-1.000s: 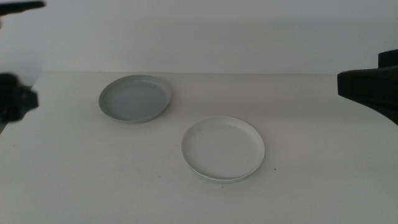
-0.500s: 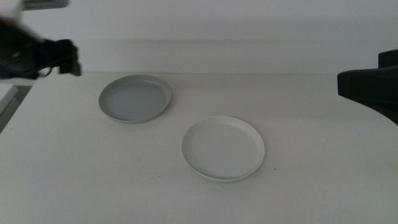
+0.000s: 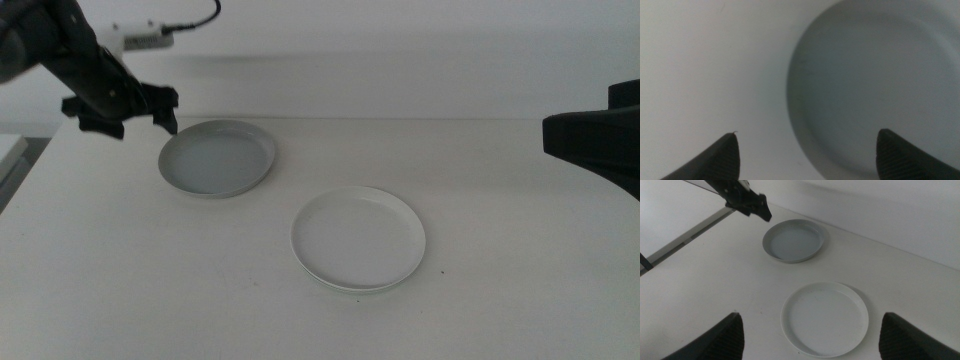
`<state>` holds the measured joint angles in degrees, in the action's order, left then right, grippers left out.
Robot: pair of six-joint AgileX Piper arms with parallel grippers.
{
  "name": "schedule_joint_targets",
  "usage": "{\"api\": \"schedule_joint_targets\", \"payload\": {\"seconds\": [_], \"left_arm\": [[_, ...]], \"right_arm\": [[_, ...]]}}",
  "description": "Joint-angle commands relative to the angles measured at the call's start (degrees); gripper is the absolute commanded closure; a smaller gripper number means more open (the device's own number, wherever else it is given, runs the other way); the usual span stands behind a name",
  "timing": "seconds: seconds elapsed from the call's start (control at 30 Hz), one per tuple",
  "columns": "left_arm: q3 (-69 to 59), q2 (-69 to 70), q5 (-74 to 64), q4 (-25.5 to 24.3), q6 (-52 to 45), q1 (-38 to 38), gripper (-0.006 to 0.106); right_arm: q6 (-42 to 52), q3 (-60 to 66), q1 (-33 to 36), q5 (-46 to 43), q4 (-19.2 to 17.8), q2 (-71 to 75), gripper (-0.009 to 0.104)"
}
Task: Stack the three bowls on top of each other.
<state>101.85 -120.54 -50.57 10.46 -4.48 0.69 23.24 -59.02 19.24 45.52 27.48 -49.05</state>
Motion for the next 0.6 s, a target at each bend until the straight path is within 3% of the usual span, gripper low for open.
{"api": "schedule_joint_targets", "payload": {"seconds": [0.0,0.33,0.43,0.57], "left_arm": [[1.9,-3.1,0.6,0.7,0.0,0.6,0.007],[3.4,-10.7,4.8,4.5,0.0,0.8,0.012],[3.4,-11.5,6.8,6.0,0.0,0.8,0.023],[3.4,-12.0,8.0,7.4,0.0,0.8,0.048]], "right_arm": [[0.6,0.1,-0.3,-0.5,0.1,0.2,0.002],[0.6,0.1,-0.3,-0.5,0.1,0.2,0.002],[0.6,0.1,-0.3,-0.5,0.1,0.2,0.002],[0.6,0.1,-0.3,-0.5,0.1,0.2,0.002]]}}
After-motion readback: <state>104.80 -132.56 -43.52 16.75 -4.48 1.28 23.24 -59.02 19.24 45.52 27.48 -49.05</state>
